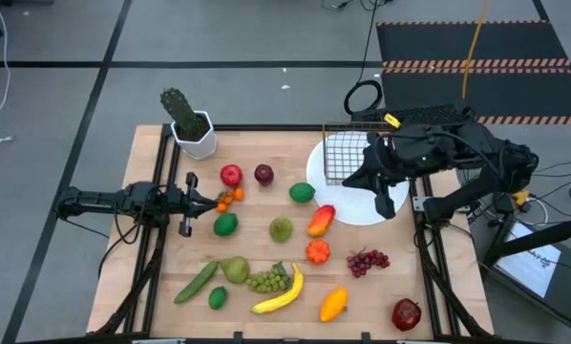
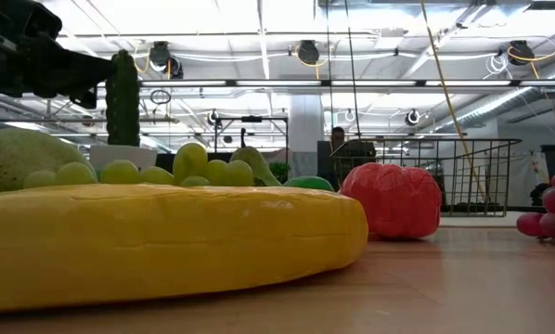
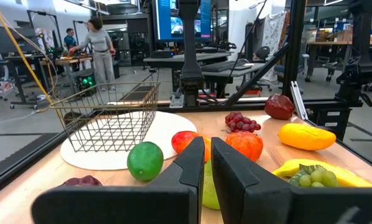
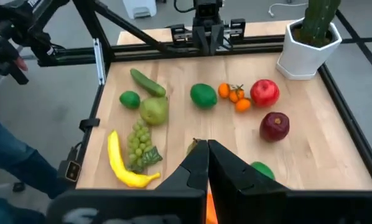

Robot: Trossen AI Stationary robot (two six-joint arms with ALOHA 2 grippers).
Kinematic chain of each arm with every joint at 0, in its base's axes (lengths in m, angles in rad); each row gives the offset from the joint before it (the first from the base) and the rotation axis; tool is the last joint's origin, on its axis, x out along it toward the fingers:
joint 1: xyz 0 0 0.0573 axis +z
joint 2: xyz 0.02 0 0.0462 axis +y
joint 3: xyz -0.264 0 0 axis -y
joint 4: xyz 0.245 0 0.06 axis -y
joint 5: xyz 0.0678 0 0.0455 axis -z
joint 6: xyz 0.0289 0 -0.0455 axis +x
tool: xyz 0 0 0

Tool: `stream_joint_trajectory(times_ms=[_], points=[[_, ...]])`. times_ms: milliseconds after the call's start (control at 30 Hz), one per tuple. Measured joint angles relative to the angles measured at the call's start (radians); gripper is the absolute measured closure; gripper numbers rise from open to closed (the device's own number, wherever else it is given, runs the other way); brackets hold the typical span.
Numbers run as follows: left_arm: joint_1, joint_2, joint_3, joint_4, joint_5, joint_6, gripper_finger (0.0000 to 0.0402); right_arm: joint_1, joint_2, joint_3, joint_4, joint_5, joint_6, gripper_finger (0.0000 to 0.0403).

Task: Build produce basket
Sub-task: Put the bottom dark red apple into the gold wire basket

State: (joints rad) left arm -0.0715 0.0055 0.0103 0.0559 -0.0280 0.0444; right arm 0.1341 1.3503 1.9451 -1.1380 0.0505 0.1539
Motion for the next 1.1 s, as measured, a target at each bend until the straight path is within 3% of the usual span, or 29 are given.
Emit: stream_joint_trajectory(times_ms=[767,1100], points=[[0.000,0.000,0.000,0.000,0.001,-0.027,0.0369,0.039,0.027,0.016,-0.026,0.000,0.013,0.0403],[-0.009,0.016,0.044,-0.001,0.001,-0.084,0.0382,0.036,0.026,0.012,-0.022,0.020,-0.121,0.0403]])
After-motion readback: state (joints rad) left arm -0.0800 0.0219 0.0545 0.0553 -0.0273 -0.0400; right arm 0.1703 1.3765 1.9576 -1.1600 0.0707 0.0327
